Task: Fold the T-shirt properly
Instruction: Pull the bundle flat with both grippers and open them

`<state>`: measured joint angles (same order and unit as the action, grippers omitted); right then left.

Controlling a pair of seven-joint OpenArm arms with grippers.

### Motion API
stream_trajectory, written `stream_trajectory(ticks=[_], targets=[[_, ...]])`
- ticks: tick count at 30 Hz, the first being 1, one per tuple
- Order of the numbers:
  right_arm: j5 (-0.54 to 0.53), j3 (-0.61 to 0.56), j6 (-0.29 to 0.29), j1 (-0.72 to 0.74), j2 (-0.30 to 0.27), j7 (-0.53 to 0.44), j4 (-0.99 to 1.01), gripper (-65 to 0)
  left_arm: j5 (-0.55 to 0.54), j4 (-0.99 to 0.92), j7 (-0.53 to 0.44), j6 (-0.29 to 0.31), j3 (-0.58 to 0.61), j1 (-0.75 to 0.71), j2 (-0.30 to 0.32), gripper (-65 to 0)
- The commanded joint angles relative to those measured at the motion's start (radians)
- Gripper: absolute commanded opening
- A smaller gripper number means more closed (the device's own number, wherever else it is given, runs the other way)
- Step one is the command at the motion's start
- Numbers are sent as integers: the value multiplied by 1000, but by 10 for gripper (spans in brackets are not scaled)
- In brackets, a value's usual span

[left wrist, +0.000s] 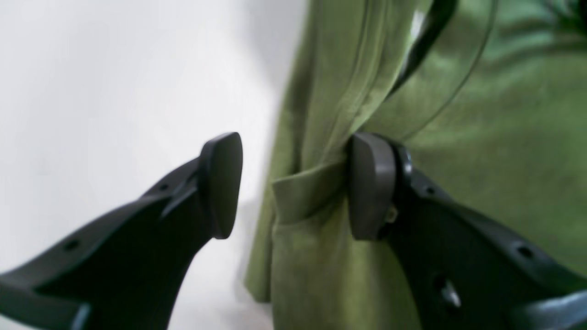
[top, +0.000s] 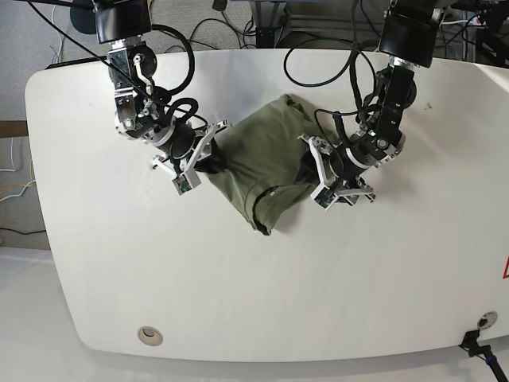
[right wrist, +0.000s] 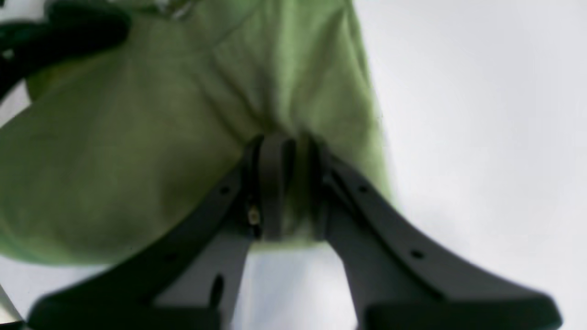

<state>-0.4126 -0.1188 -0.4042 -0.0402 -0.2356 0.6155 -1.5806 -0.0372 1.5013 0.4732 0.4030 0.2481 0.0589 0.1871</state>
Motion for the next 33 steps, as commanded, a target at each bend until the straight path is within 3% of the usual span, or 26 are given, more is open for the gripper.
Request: stream_trajectory(ticks=[1,7,13,15,19,23,27,33], targets=[[-19,14,-8,21,-6,-1,-105,-562,-3,65,-46,-8,-36,15,1,-321],[-10,11,-6,102,66,97,-202,-562,0,292,-54,-8,-88,-92,-2,-321],[113,-37,-12,191,172,88,-33,-562,-2,338,-54,-8,-82,-232,-8,-321],[152,-40,-14,199,192,27,42,-562,4,335,-54,-8,-82,-264,-44,-321],[177,-40,-14,193,187,-104,190,-562,4,244,-57,-8,-82,-268,-53,-321],[169,-34,-14,147,132,-141,224,-562,3,61,-58,-5,-80,-166,-53,-321],[169,-32,-12,64,92,-142,122,-562,1,-57,-60,-5,-85,-64,-45,-321],[179,21,-8,-45,83,-139,-25,-562,-3,-60,-80,-6,-86,-15,-4,-321]])
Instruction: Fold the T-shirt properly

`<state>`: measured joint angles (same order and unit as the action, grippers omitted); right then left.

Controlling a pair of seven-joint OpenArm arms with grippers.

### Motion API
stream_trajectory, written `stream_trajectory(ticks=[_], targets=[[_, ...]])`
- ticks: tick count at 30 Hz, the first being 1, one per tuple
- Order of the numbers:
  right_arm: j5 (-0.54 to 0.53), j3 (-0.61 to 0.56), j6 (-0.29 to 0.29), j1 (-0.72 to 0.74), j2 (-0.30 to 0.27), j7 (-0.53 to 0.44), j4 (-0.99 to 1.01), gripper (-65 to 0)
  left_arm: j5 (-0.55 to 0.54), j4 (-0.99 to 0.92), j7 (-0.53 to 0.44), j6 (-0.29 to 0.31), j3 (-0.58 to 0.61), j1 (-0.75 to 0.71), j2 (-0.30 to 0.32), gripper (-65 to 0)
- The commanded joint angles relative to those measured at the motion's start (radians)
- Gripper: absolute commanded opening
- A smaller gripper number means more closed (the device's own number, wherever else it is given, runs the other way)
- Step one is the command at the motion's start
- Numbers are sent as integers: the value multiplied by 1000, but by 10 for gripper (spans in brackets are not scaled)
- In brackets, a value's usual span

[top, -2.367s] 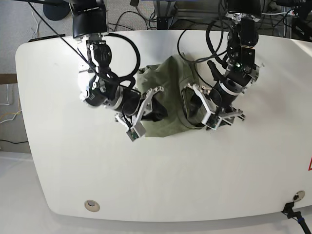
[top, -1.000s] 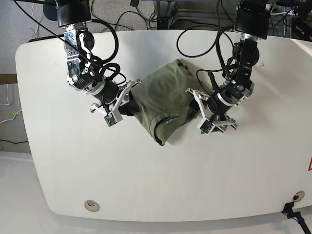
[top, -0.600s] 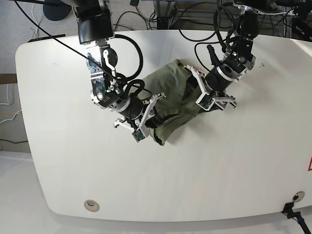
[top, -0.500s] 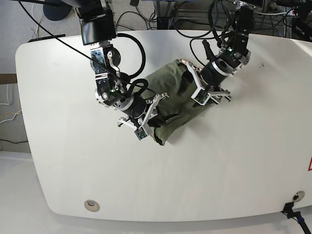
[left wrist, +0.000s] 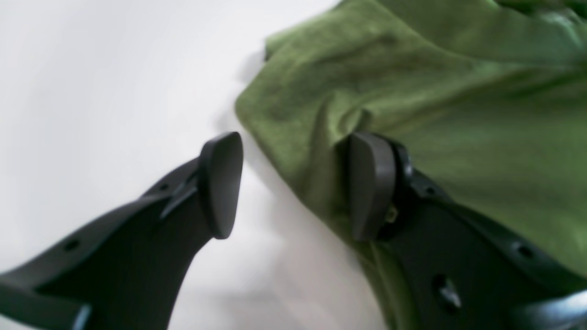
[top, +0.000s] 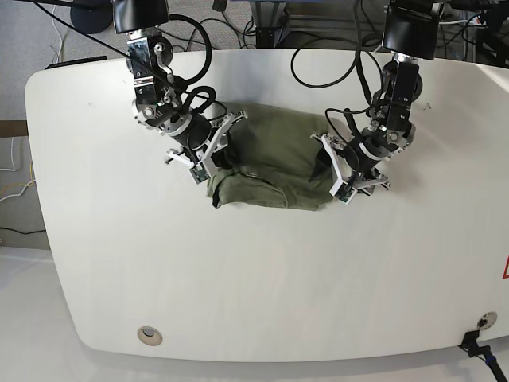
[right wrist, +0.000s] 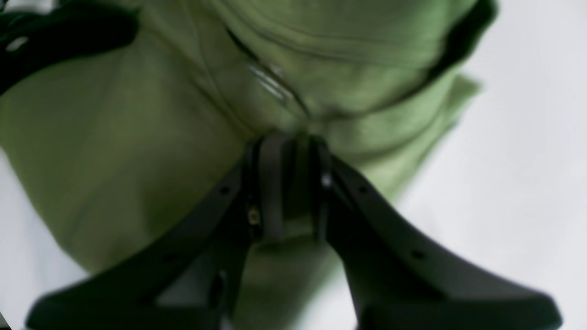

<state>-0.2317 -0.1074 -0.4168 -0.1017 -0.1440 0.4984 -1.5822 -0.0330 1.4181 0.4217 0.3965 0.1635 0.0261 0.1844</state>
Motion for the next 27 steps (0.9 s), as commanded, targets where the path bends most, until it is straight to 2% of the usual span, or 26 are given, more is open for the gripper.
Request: stream_trajectory(ticks=[1,8,10,13,15,17,21,25,27], targets=[[-2,10,5,17,-10,-22,-22,-562,-8,34,-28,0,-2,19,-1,-321],[-1,10,5,72,-12,-22,7,-562,-6,132,-28,0,-5,-24,0,-321],[-1,10,6,75,-12,-17,-48,-562,-5,217,-28,-1,-37,-65,17,-321],[5,10,8,84,-12,44,-163,-562,-3,341,-28,-1,-106,-125,14,-321],[58,10,16,79,-7,55,-240,-562,-5,401,-37,-1,-158,-167,14,-321],[136,10,62,53,-4,44,-295,-562,-8,430,-88,-1,-210,-217,14,-324],[179,28,118,-43,-12,-113,-341,-562,-8,425,-317,-1,-295,-320,11,-441],[170,137,126,-195,-6,-283,-352,-562,-9,441,-442,-1,-350,-435,-21,-457],[170,160,129,-281,-6,-324,-372,-562,-11,445,-475,-1,-387,-496,-36,-457]])
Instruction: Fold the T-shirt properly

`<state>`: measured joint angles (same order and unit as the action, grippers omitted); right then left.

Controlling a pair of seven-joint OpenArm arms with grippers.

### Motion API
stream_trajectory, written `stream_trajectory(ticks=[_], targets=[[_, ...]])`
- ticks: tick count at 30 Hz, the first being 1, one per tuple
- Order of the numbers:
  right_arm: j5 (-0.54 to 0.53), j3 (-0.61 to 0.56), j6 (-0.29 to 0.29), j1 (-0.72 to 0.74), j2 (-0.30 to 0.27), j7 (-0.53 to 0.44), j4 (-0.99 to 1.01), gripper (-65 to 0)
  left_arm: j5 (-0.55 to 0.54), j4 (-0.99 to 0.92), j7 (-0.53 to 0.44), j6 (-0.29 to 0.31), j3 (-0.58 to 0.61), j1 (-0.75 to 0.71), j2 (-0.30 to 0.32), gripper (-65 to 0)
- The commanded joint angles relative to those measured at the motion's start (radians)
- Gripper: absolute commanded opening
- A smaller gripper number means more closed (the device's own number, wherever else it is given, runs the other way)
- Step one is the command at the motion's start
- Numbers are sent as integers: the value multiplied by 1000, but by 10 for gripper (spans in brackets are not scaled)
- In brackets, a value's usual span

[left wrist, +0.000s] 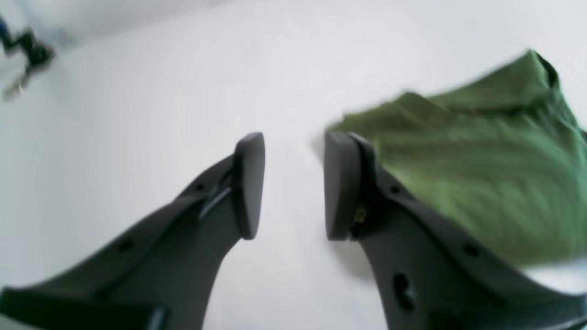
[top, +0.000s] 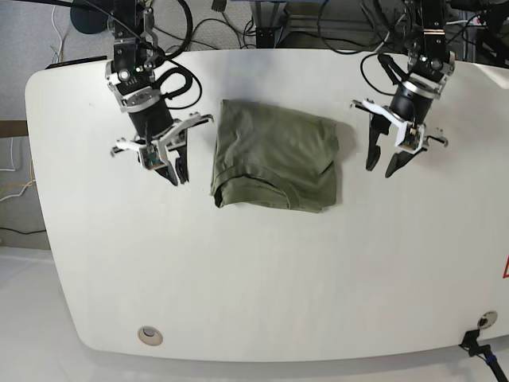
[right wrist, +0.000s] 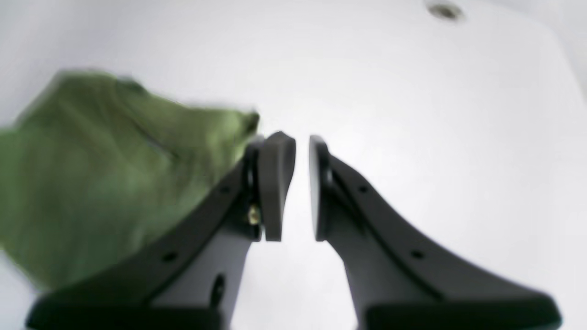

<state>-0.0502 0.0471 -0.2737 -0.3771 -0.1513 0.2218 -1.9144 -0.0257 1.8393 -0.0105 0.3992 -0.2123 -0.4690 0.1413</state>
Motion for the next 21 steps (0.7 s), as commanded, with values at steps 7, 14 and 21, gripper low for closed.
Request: stream_trajectory(ticks=[7,14,21], targets=[[-14,41,-9,-282,3,-154,-72,-562,-20,78,-47,-1,-36,-241,5,-457],[-84,66,-9,-537,3,-190,-75,-562,-24,106,-47,-1,-37,-520,5,-457],[-124,118,-8,-742,17,-204,-75,-562,-82,101,-47,-3,-65,-707,5,-457]])
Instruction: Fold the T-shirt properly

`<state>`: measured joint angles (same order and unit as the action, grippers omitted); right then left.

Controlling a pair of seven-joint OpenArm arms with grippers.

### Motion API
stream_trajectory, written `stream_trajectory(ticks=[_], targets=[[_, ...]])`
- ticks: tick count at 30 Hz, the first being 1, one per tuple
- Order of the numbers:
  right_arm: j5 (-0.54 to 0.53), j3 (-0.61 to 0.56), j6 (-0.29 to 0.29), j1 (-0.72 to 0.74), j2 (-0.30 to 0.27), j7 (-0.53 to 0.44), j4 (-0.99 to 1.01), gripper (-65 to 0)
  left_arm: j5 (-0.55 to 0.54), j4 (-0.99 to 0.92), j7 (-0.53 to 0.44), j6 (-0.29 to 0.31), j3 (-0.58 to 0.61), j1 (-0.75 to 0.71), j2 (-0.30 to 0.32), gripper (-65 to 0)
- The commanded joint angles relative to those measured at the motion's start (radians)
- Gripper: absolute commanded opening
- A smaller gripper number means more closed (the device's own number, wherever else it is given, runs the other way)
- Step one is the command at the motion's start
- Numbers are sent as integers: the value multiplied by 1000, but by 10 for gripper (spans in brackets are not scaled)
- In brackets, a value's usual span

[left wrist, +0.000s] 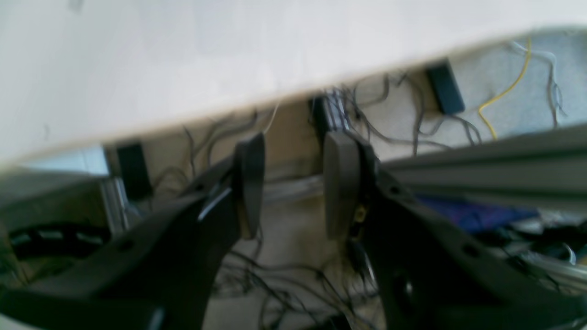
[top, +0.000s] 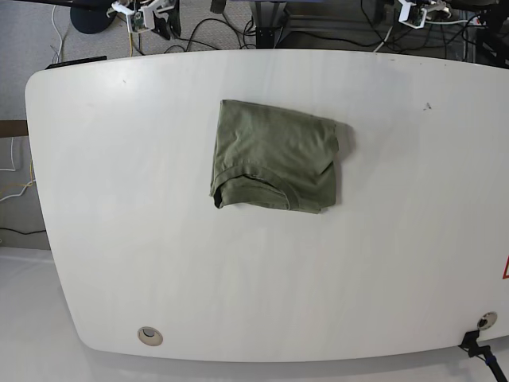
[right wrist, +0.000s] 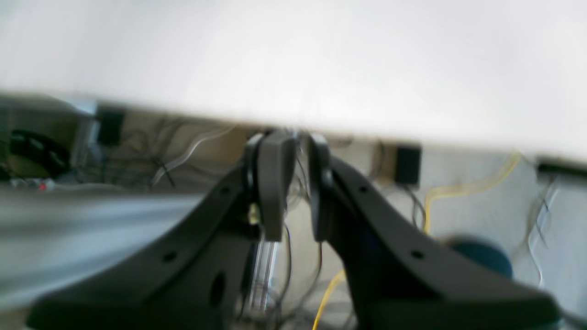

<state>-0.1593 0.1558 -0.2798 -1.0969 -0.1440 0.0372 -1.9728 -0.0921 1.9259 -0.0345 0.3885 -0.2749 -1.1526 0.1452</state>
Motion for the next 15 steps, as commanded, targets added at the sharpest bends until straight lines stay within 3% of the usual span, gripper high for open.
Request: stream_trajectory(ticks=[1,5,8,15], targets=[[-16,12,-2,-55,24,-20,-13,-562,-21,13,-23,8,-4,-53,1,-457],[-15,3,-2,-160,50,-20,7,-562,-19,-32,-23,8,1,-128,1,-457],[-10,3,-5,-160,83,-20,91,-562,-21,-153,-23,10,16,-105,1,-457],[50,-37,-5,67,79,-20,470,-562,-13,-452,-18,10,70,124,6,-457]])
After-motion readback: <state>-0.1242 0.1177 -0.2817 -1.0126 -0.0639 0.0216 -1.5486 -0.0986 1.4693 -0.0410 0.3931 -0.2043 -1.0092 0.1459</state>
